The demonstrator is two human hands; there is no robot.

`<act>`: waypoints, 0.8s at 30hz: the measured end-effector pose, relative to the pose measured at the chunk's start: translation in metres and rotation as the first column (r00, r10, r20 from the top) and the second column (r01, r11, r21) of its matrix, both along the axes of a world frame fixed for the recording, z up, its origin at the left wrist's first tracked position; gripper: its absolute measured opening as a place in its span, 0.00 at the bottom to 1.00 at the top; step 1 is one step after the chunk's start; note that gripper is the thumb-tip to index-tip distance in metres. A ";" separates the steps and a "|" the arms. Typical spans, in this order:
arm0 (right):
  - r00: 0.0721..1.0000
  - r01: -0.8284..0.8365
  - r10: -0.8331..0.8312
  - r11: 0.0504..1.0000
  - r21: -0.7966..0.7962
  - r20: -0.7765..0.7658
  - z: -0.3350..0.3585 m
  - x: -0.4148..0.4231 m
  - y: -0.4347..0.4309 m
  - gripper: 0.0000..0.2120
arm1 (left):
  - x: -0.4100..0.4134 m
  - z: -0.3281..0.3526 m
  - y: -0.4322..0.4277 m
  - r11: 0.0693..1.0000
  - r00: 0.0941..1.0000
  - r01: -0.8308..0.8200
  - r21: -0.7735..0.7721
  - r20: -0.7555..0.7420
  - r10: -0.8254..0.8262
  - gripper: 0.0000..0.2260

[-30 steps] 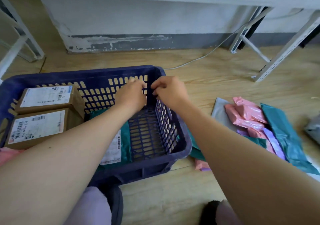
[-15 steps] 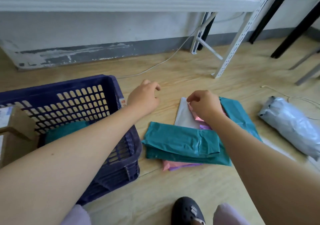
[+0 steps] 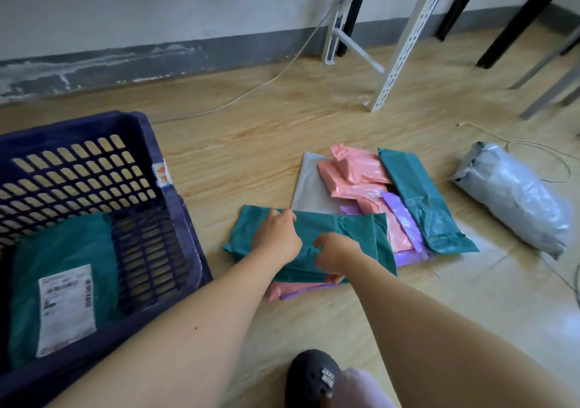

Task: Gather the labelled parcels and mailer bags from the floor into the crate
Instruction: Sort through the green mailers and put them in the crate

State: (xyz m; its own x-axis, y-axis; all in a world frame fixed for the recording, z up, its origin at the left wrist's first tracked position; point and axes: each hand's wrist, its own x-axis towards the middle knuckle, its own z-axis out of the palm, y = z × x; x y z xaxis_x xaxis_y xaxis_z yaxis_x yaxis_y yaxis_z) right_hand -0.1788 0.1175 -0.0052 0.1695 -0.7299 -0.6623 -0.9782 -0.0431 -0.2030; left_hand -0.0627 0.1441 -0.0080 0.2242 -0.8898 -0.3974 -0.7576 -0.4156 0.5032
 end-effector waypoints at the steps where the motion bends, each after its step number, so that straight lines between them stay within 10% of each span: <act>1: 0.999 -0.014 0.015 0.999 0.045 -0.029 -0.003 -0.002 0.002 0.23 | 0.000 -0.003 0.001 1.000 1.000 0.010 0.016 0.000 -0.010 0.22; 11: 0.998 -0.003 0.006 0.998 0.056 -0.064 -0.005 -0.015 -0.002 0.25 | -0.001 -0.013 0.002 0.990 0.991 0.133 0.052 -0.003 -0.133 0.23; 24: 0.996 0.071 -0.088 0.859 -0.506 -0.010 0.023 -0.003 -0.011 0.12 | 0.007 -0.011 0.006 0.990 0.990 0.140 0.022 0.032 -0.140 0.29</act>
State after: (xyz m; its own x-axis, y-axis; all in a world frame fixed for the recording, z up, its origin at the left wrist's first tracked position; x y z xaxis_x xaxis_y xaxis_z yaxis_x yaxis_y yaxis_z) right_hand -0.1816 0.1063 0.0179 0.0824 -0.9757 -0.2031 -0.9881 -0.0535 -0.1439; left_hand -0.0559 0.1500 -0.0193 0.1115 -0.9054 -0.4096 -0.8254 -0.3139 0.4692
